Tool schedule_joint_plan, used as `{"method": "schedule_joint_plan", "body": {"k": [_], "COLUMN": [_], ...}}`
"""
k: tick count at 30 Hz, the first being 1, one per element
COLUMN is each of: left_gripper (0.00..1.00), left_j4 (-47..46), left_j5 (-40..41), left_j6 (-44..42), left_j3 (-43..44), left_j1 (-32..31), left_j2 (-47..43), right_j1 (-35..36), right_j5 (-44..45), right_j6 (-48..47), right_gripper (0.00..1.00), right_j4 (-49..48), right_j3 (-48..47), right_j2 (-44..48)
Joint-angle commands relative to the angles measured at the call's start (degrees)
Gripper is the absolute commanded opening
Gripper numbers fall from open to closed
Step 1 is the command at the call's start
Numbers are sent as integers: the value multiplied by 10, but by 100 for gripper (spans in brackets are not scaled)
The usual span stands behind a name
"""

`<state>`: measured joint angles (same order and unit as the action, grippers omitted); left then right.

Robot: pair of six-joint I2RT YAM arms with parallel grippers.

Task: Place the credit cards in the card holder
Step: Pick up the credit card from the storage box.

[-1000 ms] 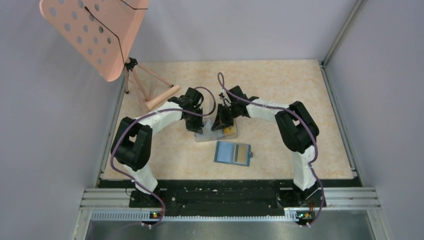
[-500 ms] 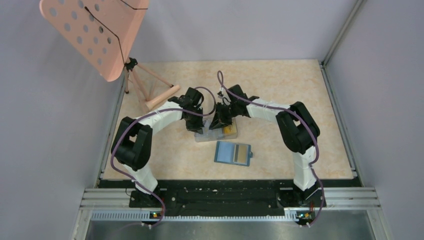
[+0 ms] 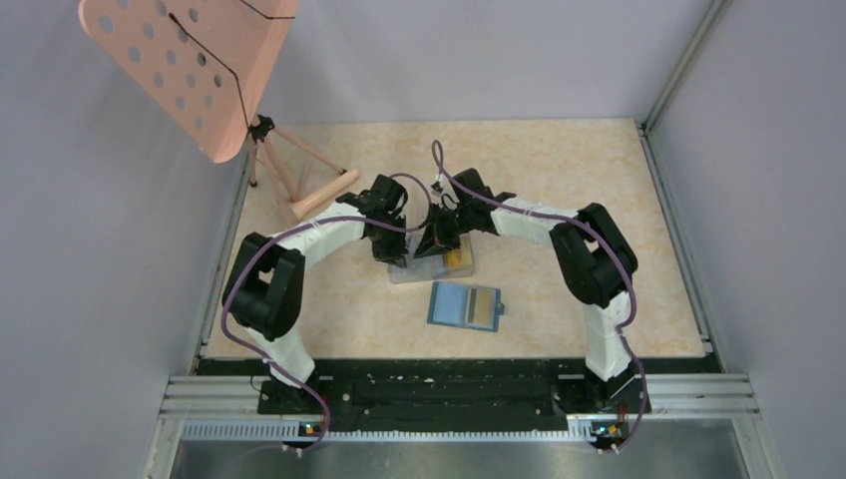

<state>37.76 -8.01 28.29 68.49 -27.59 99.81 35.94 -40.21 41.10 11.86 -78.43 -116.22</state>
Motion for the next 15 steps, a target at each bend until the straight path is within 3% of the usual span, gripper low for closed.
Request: {"method": "schedule_joint_plan", "body": {"k": [1,8,15], "left_gripper": [7,26,29], "left_j4": [7,15,-29], "left_j5": [20,23,-45], "left_j6": [-10,1,69], "left_j3": [10,37,-29], "left_j1": [-4,-4,-37], "left_j2": [3,-79,-150], "right_j1": [7,-8,-42], "right_j5": [11,45,54], "right_j6": [-16,-34,-37], "right_gripper": [0,0,0], "right_j4": [4,21,34], "right_j3": [-29,-15,46], "right_j2": [19,100,225]}}
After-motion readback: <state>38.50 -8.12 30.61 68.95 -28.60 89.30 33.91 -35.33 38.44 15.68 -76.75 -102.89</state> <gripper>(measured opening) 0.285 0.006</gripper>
